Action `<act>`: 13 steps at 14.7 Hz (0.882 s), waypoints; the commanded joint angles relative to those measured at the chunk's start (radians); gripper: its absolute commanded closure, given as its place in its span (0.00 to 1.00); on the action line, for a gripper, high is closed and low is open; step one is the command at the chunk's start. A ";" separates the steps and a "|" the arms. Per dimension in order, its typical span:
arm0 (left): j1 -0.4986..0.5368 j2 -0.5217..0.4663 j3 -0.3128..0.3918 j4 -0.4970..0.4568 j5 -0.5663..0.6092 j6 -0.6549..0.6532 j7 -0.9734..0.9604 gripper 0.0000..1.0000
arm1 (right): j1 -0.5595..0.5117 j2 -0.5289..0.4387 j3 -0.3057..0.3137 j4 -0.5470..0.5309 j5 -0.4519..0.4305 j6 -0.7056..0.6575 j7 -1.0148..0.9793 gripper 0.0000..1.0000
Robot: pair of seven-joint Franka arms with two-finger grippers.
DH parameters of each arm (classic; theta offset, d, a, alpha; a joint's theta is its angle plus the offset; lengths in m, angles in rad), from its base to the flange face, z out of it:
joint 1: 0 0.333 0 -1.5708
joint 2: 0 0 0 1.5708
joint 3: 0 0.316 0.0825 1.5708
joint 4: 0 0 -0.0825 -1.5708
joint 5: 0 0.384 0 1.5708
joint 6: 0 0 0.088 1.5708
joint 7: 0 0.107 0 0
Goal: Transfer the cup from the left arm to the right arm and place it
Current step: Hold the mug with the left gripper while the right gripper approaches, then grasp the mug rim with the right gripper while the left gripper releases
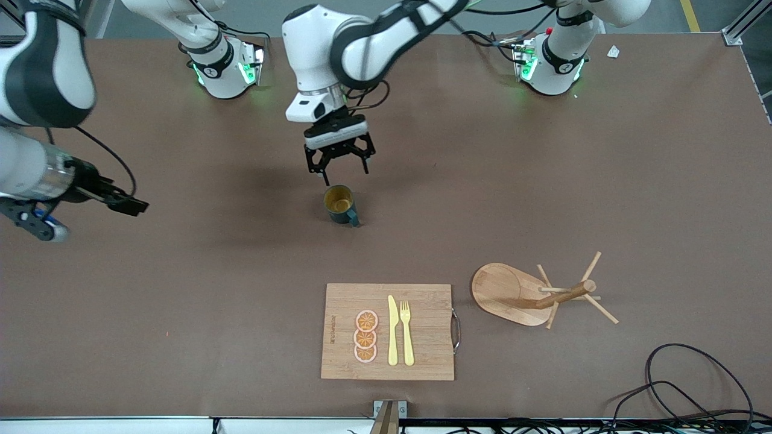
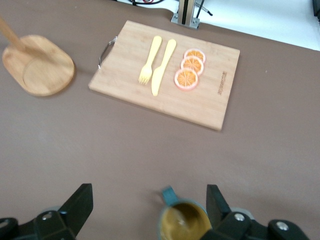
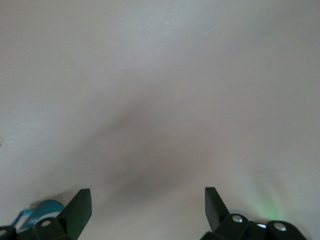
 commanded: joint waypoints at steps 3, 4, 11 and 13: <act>0.283 -0.170 -0.009 -0.057 -0.270 0.014 0.518 0.00 | 0.119 -0.021 -0.002 -0.129 0.012 0.114 0.265 0.00; 0.324 -0.180 -0.009 -0.057 -0.301 0.006 0.608 0.00 | 0.145 -0.025 0.001 -0.157 0.012 0.130 0.311 0.00; 0.626 -0.269 -0.011 -0.057 -0.516 -0.149 1.029 0.00 | 0.470 -0.037 0.001 -0.383 0.012 0.451 0.781 0.00; 0.691 -0.292 -0.011 -0.057 -0.539 -0.207 1.105 0.00 | 0.529 -0.027 0.002 -0.417 0.014 0.519 0.801 0.00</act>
